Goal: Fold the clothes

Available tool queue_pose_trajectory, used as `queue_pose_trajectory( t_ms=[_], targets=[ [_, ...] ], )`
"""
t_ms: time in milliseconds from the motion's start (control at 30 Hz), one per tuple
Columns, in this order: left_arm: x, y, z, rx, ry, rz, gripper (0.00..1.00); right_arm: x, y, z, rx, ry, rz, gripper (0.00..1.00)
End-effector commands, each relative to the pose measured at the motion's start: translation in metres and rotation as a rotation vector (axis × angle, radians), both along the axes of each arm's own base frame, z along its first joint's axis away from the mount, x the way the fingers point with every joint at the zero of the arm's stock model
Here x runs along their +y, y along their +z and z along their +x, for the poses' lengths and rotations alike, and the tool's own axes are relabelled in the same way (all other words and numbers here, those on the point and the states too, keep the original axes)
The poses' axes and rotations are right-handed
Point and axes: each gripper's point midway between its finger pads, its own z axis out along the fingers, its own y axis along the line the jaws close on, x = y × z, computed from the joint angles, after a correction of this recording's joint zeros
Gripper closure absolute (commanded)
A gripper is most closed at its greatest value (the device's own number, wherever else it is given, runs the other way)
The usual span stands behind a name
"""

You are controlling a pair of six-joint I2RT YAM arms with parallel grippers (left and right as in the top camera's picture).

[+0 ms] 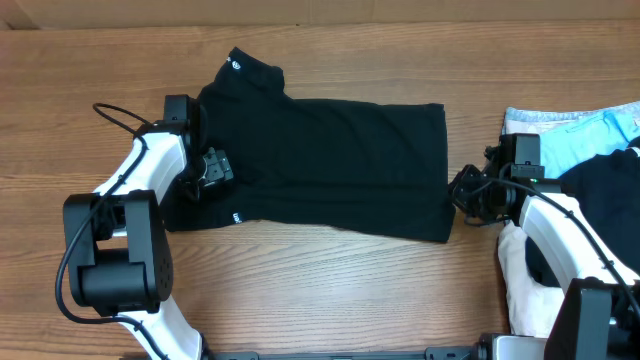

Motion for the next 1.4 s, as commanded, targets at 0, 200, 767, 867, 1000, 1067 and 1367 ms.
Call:
queue_pose_trajectory(
  t_ms=[0,200,767,867,1000,1067,1367],
  targets=[
    [-0.004,0.002,0.006,-0.014,-0.02,-0.008,0.11,-0.008,-0.005,-0.005,0.022,-0.002,-0.046,0.93],
    [-0.004,0.002,0.006,-0.014,-0.02,-0.008,0.1,-0.016,-0.009,-0.012,0.06,-0.034,-0.089,0.89],
    [-0.005,0.047,0.023,-0.078,-0.034,-0.009,0.0,0.005,-0.006,-0.022,0.043,0.153,-0.021,0.53],
    [-0.004,0.076,0.033,-0.143,-0.06,0.002,0.0,0.006,-0.008,-0.032,0.08,0.172,-0.013,0.53],
    [-0.003,0.097,0.045,-0.214,-0.137,0.025,0.0,0.01,-0.008,-0.038,0.085,0.216,0.0,0.51],
    [-0.004,0.096,0.049,-0.223,-0.194,0.036,0.0,0.013,-0.007,-0.038,0.081,0.234,0.009,0.49],
    [-0.057,0.066,0.042,-0.178,-0.557,-0.203,0.0,0.025,0.0,-0.036,0.009,0.35,0.057,0.47]
  ],
)
